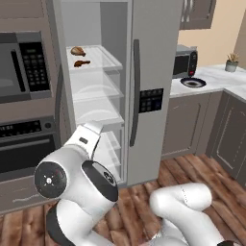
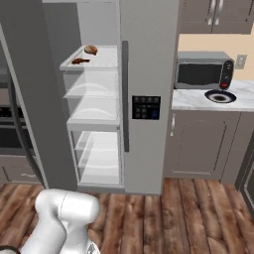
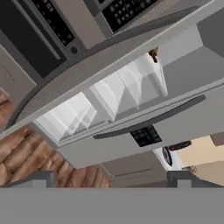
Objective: Place the chicken drumstick on the counter behind the older chicken drumstick on the same shelf of the fridge to maintain FIFO order. Close the fridge door when finished.
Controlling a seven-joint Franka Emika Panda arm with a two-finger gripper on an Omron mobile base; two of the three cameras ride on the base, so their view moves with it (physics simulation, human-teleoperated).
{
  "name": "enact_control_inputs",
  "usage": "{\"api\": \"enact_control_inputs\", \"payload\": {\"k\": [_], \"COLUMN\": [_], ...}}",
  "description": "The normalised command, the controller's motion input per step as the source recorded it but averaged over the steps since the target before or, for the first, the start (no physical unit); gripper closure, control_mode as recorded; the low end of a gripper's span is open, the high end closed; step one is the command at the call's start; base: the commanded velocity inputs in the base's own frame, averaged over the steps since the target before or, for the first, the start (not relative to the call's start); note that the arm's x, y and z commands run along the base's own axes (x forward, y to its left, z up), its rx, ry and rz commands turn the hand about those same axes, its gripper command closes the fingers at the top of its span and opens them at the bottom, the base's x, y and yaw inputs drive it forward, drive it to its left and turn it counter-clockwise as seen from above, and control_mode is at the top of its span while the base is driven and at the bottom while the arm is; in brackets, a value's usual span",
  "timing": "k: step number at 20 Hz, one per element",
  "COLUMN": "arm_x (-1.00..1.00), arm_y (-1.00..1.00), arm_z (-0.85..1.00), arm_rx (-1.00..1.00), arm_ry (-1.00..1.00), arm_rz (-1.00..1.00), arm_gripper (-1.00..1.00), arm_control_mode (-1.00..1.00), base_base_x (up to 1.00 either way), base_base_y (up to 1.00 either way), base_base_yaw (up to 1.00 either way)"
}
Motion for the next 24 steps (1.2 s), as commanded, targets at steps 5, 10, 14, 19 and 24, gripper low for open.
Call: {"api": "enact_control_inputs", "payload": {"k": [5,10,14,19,24], "arm_x": [0.99,1.00,0.93,0.76,0.57], "arm_y": [1.00,1.00,0.68,0.19,0.01], "arm_z": [-0.16,-0.21,-0.19,-0.29,-0.36], "arm_rx": [-0.16,-0.18,-0.16,-0.12,-0.03], "arm_ry": [0.00,0.04,0.10,0.11,0.05], "arm_rz": [0.00,0.00,0.00,-0.03,-0.11], "arm_gripper": [-1.00,-1.00,-1.00,-1.00,-1.00], "arm_control_mode": [-1.00,-1.00,-1.00,-1.00,-1.00], "base_base_x": [0.00,0.00,0.00,0.00,0.00], "base_base_y": [0.00,0.00,0.00,0.00,0.00], "base_base_yaw": [0.00,0.00,0.00,0.00,0.00]}}
